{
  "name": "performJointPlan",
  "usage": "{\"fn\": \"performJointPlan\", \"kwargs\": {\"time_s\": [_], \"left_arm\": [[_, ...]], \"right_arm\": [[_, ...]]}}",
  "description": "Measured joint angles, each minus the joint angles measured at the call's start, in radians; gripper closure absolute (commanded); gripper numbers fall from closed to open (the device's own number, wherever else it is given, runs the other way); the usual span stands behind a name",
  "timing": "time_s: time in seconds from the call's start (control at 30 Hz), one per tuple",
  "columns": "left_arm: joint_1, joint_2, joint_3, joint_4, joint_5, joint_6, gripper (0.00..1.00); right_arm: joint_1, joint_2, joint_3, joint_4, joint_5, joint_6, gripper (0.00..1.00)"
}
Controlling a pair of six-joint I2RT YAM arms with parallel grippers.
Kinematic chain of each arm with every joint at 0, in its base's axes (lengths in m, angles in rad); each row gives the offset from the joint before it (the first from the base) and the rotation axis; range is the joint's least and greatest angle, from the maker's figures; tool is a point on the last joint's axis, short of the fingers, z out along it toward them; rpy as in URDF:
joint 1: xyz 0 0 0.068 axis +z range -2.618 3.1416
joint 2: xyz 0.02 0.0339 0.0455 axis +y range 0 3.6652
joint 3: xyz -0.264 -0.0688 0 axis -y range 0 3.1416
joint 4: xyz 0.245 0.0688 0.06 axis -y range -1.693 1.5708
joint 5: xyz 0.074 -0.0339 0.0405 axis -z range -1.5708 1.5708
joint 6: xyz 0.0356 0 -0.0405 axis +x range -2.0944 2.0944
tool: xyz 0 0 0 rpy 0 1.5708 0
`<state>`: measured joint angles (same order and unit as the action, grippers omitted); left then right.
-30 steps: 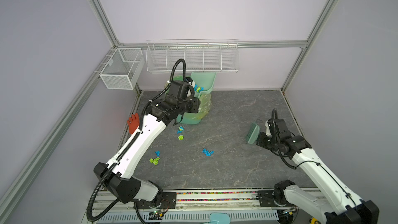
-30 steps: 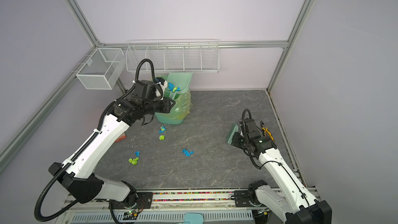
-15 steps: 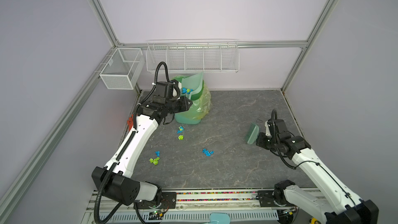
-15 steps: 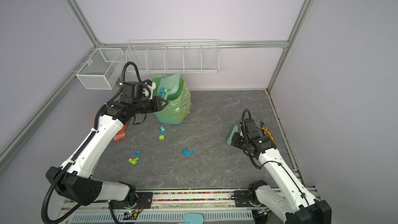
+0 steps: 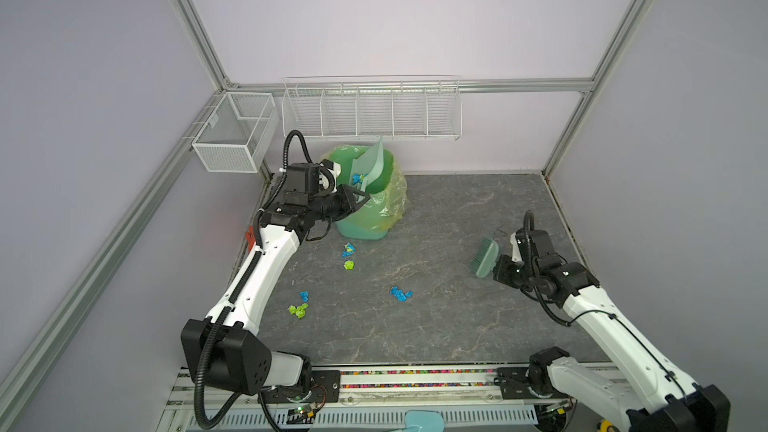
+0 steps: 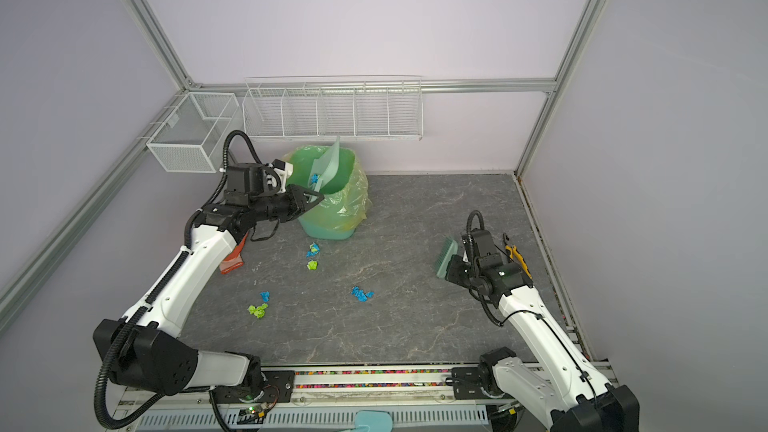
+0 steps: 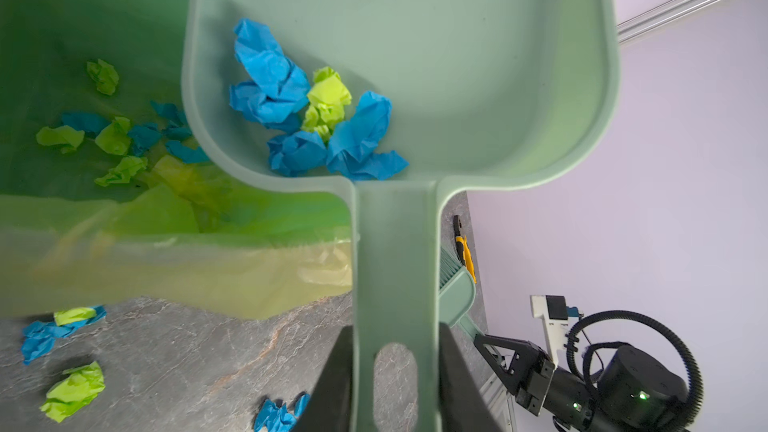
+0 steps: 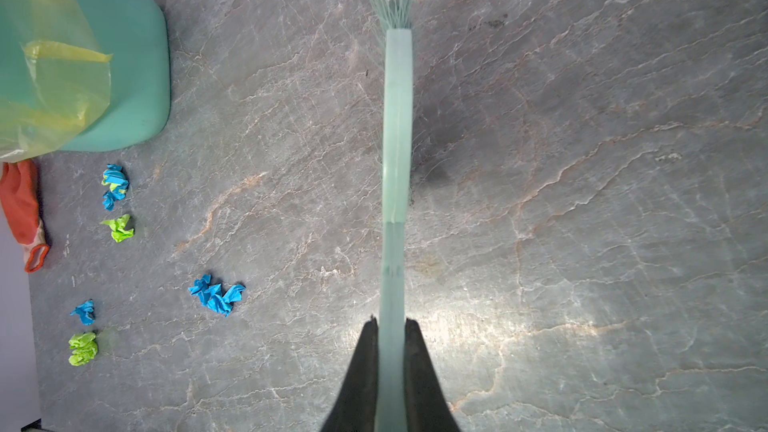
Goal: Sweep away the paper scraps from the table
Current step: 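Tip the dustpan over the green bin with the left gripper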
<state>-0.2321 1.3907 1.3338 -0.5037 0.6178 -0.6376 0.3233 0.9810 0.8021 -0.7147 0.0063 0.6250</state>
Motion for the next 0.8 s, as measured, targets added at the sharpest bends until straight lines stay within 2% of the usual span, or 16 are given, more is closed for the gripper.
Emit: {"fn": "performJointPlan", "kwargs": {"time_s": [0.2, 0.43, 0.8], "left_arm": [[0.052, 0.000, -0.083, 0.168, 0.124, -0.140, 1.00], [0.089, 0.000, -0.204, 0.439, 0.239, -0.380, 1.00], [0.135, 0.019, -0.337, 0.934, 0.324, -0.775, 1.00]], "right_arm": [[0.000, 0.010, 0.000, 0.003, 0.000, 0.000, 0.93], [0.003, 0.011, 0.000, 0.003, 0.000, 0.000, 0.93], [0.011, 0.013, 0.000, 0.003, 0.000, 0.004, 0.93]]}}
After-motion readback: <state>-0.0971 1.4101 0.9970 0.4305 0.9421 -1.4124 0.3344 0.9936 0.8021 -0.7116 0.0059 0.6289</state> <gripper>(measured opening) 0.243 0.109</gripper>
